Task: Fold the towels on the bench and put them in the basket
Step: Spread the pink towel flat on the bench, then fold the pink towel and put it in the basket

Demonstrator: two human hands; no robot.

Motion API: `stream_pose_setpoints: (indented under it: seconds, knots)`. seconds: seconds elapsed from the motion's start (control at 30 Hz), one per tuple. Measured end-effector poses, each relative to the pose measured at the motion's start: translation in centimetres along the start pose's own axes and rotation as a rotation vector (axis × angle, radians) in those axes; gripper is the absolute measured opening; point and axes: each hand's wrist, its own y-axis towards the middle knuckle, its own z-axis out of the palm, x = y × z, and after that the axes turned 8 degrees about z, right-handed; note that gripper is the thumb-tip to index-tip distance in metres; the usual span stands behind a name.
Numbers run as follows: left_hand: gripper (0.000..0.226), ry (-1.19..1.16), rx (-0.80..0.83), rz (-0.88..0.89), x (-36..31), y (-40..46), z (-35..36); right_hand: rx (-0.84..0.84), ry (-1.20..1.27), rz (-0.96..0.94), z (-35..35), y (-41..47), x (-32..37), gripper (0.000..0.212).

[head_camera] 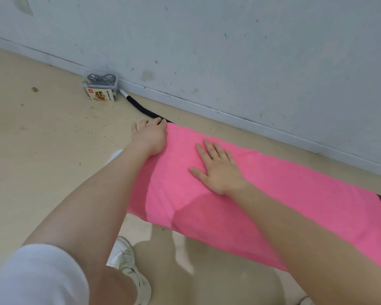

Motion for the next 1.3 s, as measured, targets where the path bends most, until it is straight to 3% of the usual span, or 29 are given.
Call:
stream_pose_setpoints:
  seconds: [0.17,0.3,0.4,0.5,0.6,0.7,0.87,0.93,1.1,1.2,1.3]
  knots:
    - [0.052,-0.157,-0.12,-0.094,0.5,-2.3,0.6,0.003,0.023,0.179,0.6,-2.4,-1.1,0.078]
    - [0.041,-0.36,-0.4,-0.041,0.1,-7.6,0.7,-0.108,0.098,-0.03,1.2,-5.3,2.5,0.076]
    - [0.037,-0.442,-0.479,-0.092,-0.3,-12.5,1.5,-0.054,0.082,-0.207,2.3,-7.3,4.7,0.067]
    - [0.034,-0.606,-0.499,-0.239,-0.1,-16.2,2.5,-0.069,-0.024,-0.22,3.6,-8.8,3.4,0.081]
    - [0.012,-0.991,-0.491,-0.412,-0.1,-18.6,3.2,-0.096,0.003,-0.065,4.1,-10.1,1.5,0.087]
    - [0.033,-1.191,-0.345,-0.568,-0.6,-19.9,3.5,-0.071,0.076,-0.042,3.4,-11.5,1.7,0.07]
    - [0.029,-1.334,-0.235,-0.594,-1.2,-21.2,3.6,-0.096,0.119,-0.106,2.5,-13.0,3.7,0.07]
    - [0.022,-1.386,-0.227,-0.597,-1.3,-21.4,3.5,-0.097,0.132,-0.108,2.4,-13.2,4.0,0.058]
    - [0.01,-1.435,-0.341,-0.534,-2.6,-21.6,3.1,-0.091,0.131,-0.098,2.3,-13.8,3.4,0.056]
    - [0.006,-1.376,-0.505,-0.365,-4.4,-21.7,2.3,-0.097,0.148,-0.056,1.9,-14.2,2.4,0.063]
    - [0.005,-1.28,-0.504,-0.113,-7.6,-21.1,1.1,-0.14,0.202,-0.011,1.3,-15.0,0.5,0.056]
